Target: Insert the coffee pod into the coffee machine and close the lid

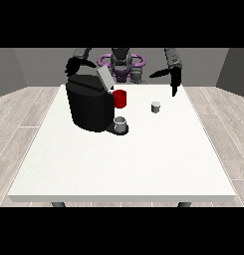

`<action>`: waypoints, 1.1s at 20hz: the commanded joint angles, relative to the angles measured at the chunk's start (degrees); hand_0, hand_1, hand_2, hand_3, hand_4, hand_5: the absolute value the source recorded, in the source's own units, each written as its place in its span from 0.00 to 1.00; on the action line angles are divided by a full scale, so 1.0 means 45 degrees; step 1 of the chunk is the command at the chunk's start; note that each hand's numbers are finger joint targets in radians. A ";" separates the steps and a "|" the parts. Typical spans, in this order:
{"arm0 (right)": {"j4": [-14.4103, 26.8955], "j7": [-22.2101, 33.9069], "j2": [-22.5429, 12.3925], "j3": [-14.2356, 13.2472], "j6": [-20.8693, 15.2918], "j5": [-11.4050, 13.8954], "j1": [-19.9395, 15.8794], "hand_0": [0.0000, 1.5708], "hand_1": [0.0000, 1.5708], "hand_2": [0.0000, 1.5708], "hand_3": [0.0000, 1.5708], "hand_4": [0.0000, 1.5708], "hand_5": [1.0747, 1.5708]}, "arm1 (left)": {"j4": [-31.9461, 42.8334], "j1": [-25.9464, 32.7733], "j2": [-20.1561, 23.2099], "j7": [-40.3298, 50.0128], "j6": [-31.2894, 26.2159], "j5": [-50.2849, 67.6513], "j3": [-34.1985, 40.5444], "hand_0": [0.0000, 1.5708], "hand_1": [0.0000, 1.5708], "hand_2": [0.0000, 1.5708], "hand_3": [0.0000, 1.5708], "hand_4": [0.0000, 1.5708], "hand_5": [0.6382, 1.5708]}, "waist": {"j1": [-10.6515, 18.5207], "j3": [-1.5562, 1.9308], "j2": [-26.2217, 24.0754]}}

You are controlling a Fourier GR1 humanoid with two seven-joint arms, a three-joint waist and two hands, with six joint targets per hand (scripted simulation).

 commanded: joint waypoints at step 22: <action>0.1986 0.1764 -0.0507 -0.0369 -0.0892 0.0531 -0.2483 0.00 0.00 0.00 0.00 0.27 1.00 | 0.5903 -0.2970 0.0123 -0.0908 0.1314 -0.3579 -0.0894 0.51 0.51 0.54 0.32 0.00 1.00 | 0.0193 -0.0005 0.0902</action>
